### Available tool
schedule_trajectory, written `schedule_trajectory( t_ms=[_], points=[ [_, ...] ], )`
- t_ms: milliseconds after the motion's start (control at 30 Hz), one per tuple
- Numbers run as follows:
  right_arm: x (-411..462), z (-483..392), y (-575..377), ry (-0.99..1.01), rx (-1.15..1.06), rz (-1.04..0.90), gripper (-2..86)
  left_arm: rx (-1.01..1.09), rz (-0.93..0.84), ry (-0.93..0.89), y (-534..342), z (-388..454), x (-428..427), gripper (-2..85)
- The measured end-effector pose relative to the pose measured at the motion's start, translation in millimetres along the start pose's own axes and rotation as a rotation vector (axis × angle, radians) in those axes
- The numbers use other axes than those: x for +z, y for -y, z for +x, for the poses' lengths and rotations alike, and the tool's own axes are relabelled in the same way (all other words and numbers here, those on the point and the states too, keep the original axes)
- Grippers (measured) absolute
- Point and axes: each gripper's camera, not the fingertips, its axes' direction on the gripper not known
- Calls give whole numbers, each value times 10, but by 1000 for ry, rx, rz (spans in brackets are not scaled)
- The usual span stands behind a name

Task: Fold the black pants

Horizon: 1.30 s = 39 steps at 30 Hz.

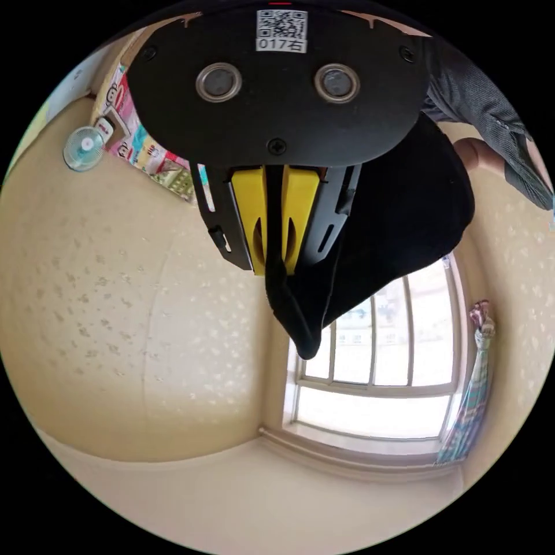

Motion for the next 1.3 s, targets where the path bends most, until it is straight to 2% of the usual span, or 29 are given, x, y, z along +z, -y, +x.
schedule_trajectory(
  t_ms=[100, 167, 200, 233, 267, 333, 433, 500, 567, 600, 667, 700, 767, 800, 867, 900, 967, 1067, 1200, 1267, 1300],
  points=[
    [1209, 147, 325, 140, -12, -145, 56, -51, 160, 159, -96, -79, -767, 37],
    [2556, 197, 305, 198, 52, -362, 83, -122, 296, 319, -314, -175, -1343, 39],
    [2912, 203, 221, 203, 82, -434, 91, -175, 376, 461, -527, -237, -1759, 42],
    [3581, 192, -57, 211, 130, -596, 108, -269, 445, 618, -805, -297, -2190, 46],
    [4088, 145, -416, 216, 150, -740, 111, -324, 472, 699, -957, -316, -2392, 49],
    [4497, 64, -1011, 203, 170, -819, 109, -544, 544, 1010, -1698, -260, -3177, 52],
    [4749, -5, -2262, 268, 204, -909, 92, -820, 577, 1197, -2647, -2, -3865, 53],
    [4820, -2, -3203, 357, 246, -1077, 82, -989, 560, 1232, -3107, 145, -4108, 55],
    [4677, 83, -4505, 432, 381, -1312, 68, -1129, 532, 1236, -3413, 242, -4258, 60],
    [4592, 122, -4791, 436, 429, -1358, 64, -1195, 511, 1234, -3520, 270, -4328, 64],
    [4134, 346, -5686, 408, 684, -1468, 58, -1264, 448, 1225, -3542, 206, -4417, 65],
    [3997, 414, -5845, 392, 760, -1469, 58, -1301, 386, 1223, -3488, 92, -4472, 66],
    [3428, 675, -6330, 310, 1082, -1387, 66, -1342, 279, 1220, -3347, -175, -4553, 77],
    [3302, 727, -6432, 287, 1154, -1367, 73, -1365, 207, 1214, -3238, -396, -4612, 85],
    [2817, 916, -6805, 139, 1461, -1272, 102, -1399, 107, 1218, -3078, -739, -4709, 97],
    [2697, 954, -6880, 104, 1544, -1222, 111, -1429, 53, 1220, -2982, -969, -4791, 105],
    [2303, 1026, -7147, 8, 1844, -966, 125, -1472, 9, 1214, -2851, -1286, -4924, 117],
    [2049, 961, -7428, -95, 2124, -705, 135, -1510, -59, 1240, -2629, -1755, -5128, 126],
    [2017, 763, -7665, -152, 2368, -457, 146, -1574, -142, 1309, -2441, -2341, -5421, 135],
    [2049, 629, -7741, -155, 2451, -224, 146, -1604, -116, 1316, -2400, -2536, -5550, 136],
    [2039, 607, -7740, -172, 2460, -185, 145, -1613, -85, 1312, -2372, -2646, -5622, 136]
  ],
)
